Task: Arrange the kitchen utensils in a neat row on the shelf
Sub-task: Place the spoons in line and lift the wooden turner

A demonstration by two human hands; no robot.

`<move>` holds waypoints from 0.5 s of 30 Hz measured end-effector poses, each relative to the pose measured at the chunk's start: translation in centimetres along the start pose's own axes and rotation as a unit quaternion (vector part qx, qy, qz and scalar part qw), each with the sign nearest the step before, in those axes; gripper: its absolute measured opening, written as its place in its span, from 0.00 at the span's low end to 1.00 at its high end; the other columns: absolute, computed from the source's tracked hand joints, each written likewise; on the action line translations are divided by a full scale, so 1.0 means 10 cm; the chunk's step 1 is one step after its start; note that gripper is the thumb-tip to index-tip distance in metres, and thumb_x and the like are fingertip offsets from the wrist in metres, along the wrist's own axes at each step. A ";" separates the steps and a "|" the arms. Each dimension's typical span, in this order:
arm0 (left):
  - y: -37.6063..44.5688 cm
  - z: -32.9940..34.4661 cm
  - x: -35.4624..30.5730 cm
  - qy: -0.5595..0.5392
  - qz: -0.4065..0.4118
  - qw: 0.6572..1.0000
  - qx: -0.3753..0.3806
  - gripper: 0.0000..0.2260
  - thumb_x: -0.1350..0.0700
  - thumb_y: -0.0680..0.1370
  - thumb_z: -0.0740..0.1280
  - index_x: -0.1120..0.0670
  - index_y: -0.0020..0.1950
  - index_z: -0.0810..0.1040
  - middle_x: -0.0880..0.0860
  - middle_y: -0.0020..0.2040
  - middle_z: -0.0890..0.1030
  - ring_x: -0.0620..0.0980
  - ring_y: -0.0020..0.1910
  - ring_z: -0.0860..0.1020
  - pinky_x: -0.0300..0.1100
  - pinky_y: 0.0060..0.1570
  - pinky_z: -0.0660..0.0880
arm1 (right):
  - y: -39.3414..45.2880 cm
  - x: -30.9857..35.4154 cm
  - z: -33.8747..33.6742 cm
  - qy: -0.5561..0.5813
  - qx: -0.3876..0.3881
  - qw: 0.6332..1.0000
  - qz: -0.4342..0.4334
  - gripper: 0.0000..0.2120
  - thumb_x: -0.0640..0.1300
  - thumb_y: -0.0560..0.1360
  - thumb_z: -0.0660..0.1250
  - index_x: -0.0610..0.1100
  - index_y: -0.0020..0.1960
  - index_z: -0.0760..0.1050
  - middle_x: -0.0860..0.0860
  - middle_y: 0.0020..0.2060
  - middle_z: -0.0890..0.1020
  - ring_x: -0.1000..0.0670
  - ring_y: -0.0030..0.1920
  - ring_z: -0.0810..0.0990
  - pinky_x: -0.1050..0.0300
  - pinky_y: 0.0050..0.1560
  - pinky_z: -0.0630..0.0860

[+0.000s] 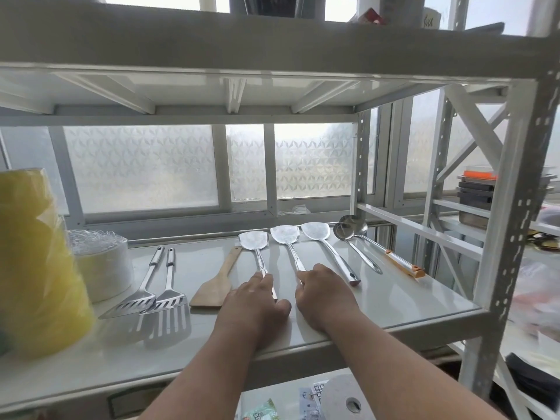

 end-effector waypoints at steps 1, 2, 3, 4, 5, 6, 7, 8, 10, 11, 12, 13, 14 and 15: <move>0.00 0.00 0.00 0.000 -0.001 1.000 0.000 0.25 0.43 0.77 0.58 0.49 0.73 0.72 0.50 0.75 0.73 0.53 0.74 0.72 0.53 0.72 0.68 | 0.00 0.00 0.00 0.001 -0.001 1.000 0.001 0.12 0.50 0.80 0.58 0.47 0.53 0.78 0.46 0.54 0.76 0.43 0.57 0.78 0.53 0.51 0.71; 0.00 0.00 0.00 -0.001 -0.002 1.000 0.000 0.23 0.43 0.77 0.58 0.49 0.70 0.73 0.50 0.73 0.74 0.53 0.73 0.72 0.53 0.71 0.68 | 0.00 0.00 0.00 0.002 -0.001 1.000 0.001 0.12 0.49 0.80 0.58 0.47 0.52 0.78 0.46 0.54 0.76 0.43 0.57 0.78 0.53 0.51 0.71; 0.00 0.00 0.00 -0.001 -0.003 1.000 0.000 0.22 0.43 0.77 0.58 0.49 0.68 0.73 0.50 0.72 0.75 0.53 0.72 0.73 0.54 0.70 0.69 | 0.01 0.00 0.00 0.003 -0.001 1.000 0.001 0.12 0.49 0.80 0.58 0.47 0.52 0.78 0.46 0.54 0.76 0.43 0.57 0.78 0.53 0.51 0.71; 0.00 0.00 0.00 0.000 -0.005 1.000 0.001 0.20 0.43 0.77 0.58 0.50 0.66 0.74 0.51 0.71 0.75 0.54 0.71 0.74 0.54 0.70 0.69 | 0.01 0.00 0.00 0.004 0.000 1.000 0.001 0.12 0.49 0.80 0.58 0.47 0.52 0.78 0.46 0.54 0.76 0.43 0.57 0.78 0.53 0.51 0.71; 0.00 0.00 0.00 0.000 -0.005 1.000 0.002 0.19 0.43 0.77 0.58 0.50 0.64 0.74 0.51 0.70 0.75 0.54 0.71 0.74 0.54 0.69 0.69 | 0.01 0.00 0.00 0.003 0.002 1.000 0.002 0.12 0.49 0.80 0.58 0.47 0.52 0.78 0.46 0.54 0.76 0.43 0.57 0.78 0.53 0.52 0.71; 0.00 0.00 0.00 0.000 -0.006 1.000 0.003 0.19 0.43 0.77 0.58 0.50 0.64 0.74 0.51 0.70 0.75 0.54 0.70 0.74 0.54 0.69 0.70 | 0.01 0.00 0.00 0.002 0.003 1.000 0.002 0.12 0.49 0.80 0.58 0.47 0.52 0.78 0.46 0.54 0.76 0.43 0.57 0.78 0.53 0.52 0.72; 0.00 0.00 0.00 0.000 -0.006 1.000 0.004 0.19 0.43 0.77 0.58 0.50 0.64 0.74 0.51 0.69 0.75 0.54 0.70 0.74 0.54 0.69 0.70 | 0.00 0.00 -0.01 0.001 0.004 1.000 0.003 0.12 0.49 0.80 0.58 0.47 0.52 0.78 0.46 0.54 0.76 0.43 0.57 0.78 0.53 0.53 0.72; 0.01 0.00 0.00 0.000 -0.008 1.000 0.004 0.18 0.43 0.77 0.58 0.50 0.63 0.73 0.52 0.69 0.76 0.55 0.70 0.74 0.54 0.68 0.70 | 0.00 0.01 -0.01 0.000 0.006 1.000 0.005 0.12 0.49 0.80 0.58 0.47 0.53 0.78 0.46 0.54 0.76 0.43 0.58 0.78 0.52 0.54 0.72; 0.01 0.00 0.00 -0.001 -0.010 1.000 0.004 0.17 0.43 0.77 0.58 0.50 0.61 0.73 0.52 0.67 0.76 0.55 0.69 0.75 0.54 0.67 0.70 | -0.01 0.01 -0.01 0.002 0.010 1.000 0.010 0.12 0.49 0.80 0.58 0.47 0.53 0.78 0.46 0.55 0.76 0.43 0.58 0.78 0.52 0.55 0.73; 0.01 0.00 0.00 -0.001 -0.010 1.000 0.004 0.17 0.43 0.77 0.58 0.50 0.61 0.73 0.52 0.67 0.76 0.55 0.69 0.75 0.54 0.67 0.70 | -0.01 0.00 -0.01 0.004 0.011 1.000 0.012 0.12 0.49 0.79 0.58 0.47 0.53 0.78 0.46 0.55 0.76 0.43 0.58 0.78 0.52 0.55 0.73; 0.01 -0.01 0.00 0.000 -0.010 1.000 0.005 0.17 0.43 0.77 0.58 0.50 0.61 0.73 0.53 0.68 0.76 0.55 0.69 0.74 0.54 0.67 0.70 | -0.01 0.00 -0.01 0.005 0.011 1.000 0.013 0.12 0.49 0.79 0.58 0.47 0.53 0.78 0.46 0.55 0.76 0.43 0.58 0.78 0.52 0.55 0.73; 0.01 0.00 0.00 0.002 -0.010 1.000 0.007 0.18 0.43 0.77 0.58 0.51 0.62 0.73 0.52 0.69 0.75 0.55 0.70 0.74 0.54 0.68 0.70 | -0.01 0.00 -0.01 0.005 0.012 1.000 0.015 0.12 0.49 0.79 0.58 0.47 0.53 0.78 0.46 0.55 0.76 0.43 0.58 0.78 0.52 0.55 0.73; 0.00 0.00 0.00 0.003 -0.011 1.000 0.009 0.19 0.43 0.77 0.58 0.51 0.63 0.73 0.52 0.69 0.75 0.55 0.70 0.74 0.54 0.68 0.70 | -0.01 0.00 -0.01 0.005 0.013 1.000 0.015 0.12 0.49 0.79 0.58 0.47 0.53 0.78 0.45 0.55 0.76 0.43 0.58 0.78 0.52 0.55 0.73; 0.00 0.00 0.00 0.003 -0.012 1.000 0.010 0.19 0.43 0.77 0.58 0.51 0.63 0.73 0.52 0.69 0.75 0.55 0.70 0.74 0.54 0.68 0.70 | -0.01 0.00 -0.01 0.004 0.014 1.000 0.016 0.12 0.49 0.79 0.58 0.47 0.54 0.78 0.45 0.55 0.76 0.43 0.59 0.78 0.52 0.55 0.73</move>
Point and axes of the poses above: each hand's wrist, its own y-axis towards the middle knuckle, its own z-axis out of the palm, x = y × z, the point moved 5 cm from there along y, towards the middle knuckle
